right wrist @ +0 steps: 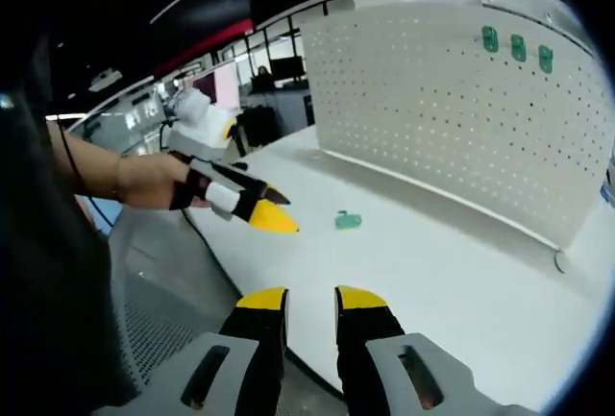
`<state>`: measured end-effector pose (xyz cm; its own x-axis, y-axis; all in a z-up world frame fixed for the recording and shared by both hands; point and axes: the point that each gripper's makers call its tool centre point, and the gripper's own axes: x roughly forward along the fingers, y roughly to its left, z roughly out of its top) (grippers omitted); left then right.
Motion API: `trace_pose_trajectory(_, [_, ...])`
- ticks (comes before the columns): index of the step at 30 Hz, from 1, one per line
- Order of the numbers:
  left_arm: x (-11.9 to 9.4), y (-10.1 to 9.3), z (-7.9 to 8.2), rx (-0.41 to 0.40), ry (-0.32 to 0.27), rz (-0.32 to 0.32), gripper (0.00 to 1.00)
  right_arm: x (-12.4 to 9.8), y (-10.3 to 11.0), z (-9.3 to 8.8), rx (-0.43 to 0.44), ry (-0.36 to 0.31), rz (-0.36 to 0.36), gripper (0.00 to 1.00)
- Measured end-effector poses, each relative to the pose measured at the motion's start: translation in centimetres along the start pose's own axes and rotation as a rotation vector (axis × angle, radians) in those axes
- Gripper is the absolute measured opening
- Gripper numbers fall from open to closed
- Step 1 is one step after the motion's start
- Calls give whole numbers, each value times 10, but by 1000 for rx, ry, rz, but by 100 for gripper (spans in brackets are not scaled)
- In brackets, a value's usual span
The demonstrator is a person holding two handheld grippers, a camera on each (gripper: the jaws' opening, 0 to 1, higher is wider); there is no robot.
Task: Insert the hook assembly into the mounting plate slot until the hook locks in place.
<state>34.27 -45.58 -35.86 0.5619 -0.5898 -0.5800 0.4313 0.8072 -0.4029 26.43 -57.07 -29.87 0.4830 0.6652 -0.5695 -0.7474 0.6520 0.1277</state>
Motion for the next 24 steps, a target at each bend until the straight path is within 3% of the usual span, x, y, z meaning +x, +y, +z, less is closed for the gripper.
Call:
trace_pose_trajectory(12, [32, 9, 3, 47, 40, -15, 64, -7, -6, -5, 32, 23, -32, 18])
trace_pose_trajectory(24, [63, 18, 4, 105, 93, -19, 56, -16, -8, 17, 53, -18, -33, 19])
